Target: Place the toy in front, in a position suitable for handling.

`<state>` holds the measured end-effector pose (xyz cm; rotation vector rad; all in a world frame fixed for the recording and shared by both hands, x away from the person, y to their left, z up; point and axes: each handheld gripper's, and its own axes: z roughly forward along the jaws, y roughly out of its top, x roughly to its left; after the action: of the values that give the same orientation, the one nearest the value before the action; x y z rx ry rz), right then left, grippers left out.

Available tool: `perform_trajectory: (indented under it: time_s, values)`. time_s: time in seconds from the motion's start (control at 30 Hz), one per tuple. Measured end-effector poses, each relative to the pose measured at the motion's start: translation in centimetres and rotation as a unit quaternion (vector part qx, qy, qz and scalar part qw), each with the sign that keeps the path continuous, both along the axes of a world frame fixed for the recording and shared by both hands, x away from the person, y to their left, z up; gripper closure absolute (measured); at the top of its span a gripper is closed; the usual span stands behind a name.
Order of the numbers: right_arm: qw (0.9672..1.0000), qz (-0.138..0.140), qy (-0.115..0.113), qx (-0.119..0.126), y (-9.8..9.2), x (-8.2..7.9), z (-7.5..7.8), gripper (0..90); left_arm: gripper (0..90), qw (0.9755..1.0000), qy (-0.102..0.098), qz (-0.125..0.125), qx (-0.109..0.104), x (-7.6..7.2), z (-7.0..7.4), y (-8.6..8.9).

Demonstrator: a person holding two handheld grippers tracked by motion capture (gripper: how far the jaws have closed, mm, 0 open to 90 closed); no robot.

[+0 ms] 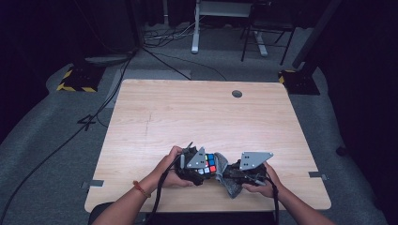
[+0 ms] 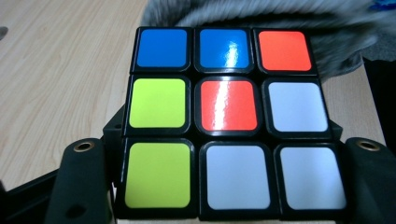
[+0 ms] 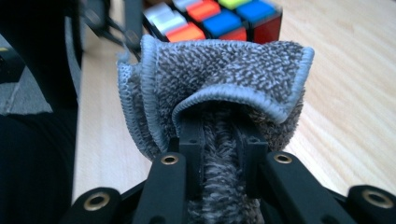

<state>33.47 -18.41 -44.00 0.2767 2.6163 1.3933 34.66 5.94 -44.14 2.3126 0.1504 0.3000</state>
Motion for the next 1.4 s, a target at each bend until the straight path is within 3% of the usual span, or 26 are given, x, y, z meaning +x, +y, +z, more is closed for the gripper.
perform_trajectory:
  time_s: [0.2, 0.37, 0.5, 0.53, 0.57, 0.67, 0.77, 0.9, 1.0, 1.1, 1.2, 1.4]
  values:
    - [0.9992, -0.015, -0.02, 0.031, -0.4, -0.2, 1.4, 76.6, 33.4, 0.9998, 0.005, -0.015, 0.015, -0.6, -0.4, -1.0]
    - [0.9991, -0.024, -0.011, 0.034, -0.7, 0.4, 1.0, 76.6, 33.4, 0.9998, 0.005, -0.014, 0.017, -0.7, -0.6, -1.3]
    - [0.9983, -0.015, -0.006, 0.055, -0.6, 0.5, 1.1, 76.8, 33.2, 0.9997, 0.016, -0.016, 0.011, -0.5, -0.8, -1.4]
    - [0.9979, 0.0, 0.0, 0.065, -0.2, 0.4, 1.2, 76.8, 33.1, 0.9996, 0.017, -0.018, 0.013, -0.6, -0.9, -1.6]
    - [0.9986, 0.001, -0.012, 0.051, 0.2, 0.2, 1.3, 76.8, 33.1, 0.9995, 0.01, -0.017, 0.024, -0.7, -1.2, -1.8]
    - [0.999, -0.003, -0.026, 0.036, 0.5, 0.0, 1.3, 76.8, 33.3, 0.9996, 0.011, -0.014, 0.022, -0.5, -1.2, -1.7]
    - [0.999, -0.008, -0.017, 0.041, 0.1, 0.3, 1.2, 76.7, 33.4, 0.9997, 0.008, -0.014, 0.016, -0.7, -0.9, -1.6]
    - [0.9996, -0.02, -0.011, 0.014, -0.4, 0.7, 0.7, 76.7, 33.5, 0.9999, -0.002, -0.009, 0.01, -0.7, -0.3, -1.1]
    - [0.9994, -0.03, 0.015, -0.009, -1.0, 1.7, -0.7, 76.6, 33.5, 1.0, -0.006, -0.001, -0.006, -0.7, 0.2, -0.5]
    - [0.9991, -0.033, 0.02, -0.02, -1.0, 2.0, -1.0, 76.5, 33.5, 0.9997, -0.006, 0.0, -0.023, -0.6, 0.8, -0.1]
    - [0.9992, -0.03, 0.019, -0.015, -0.8, 2.0, -1.1, 76.3, 33.5, 0.9998, -0.014, -0.001, -0.013, -0.7, 0.9, -0.1]
    - [0.9993, -0.026, -0.012, 0.024, -1.0, 0.5, 1.0, 76.3, 33.5, 0.9999, -0.013, -0.001, 0.01, -0.7, 0.0, -0.8]
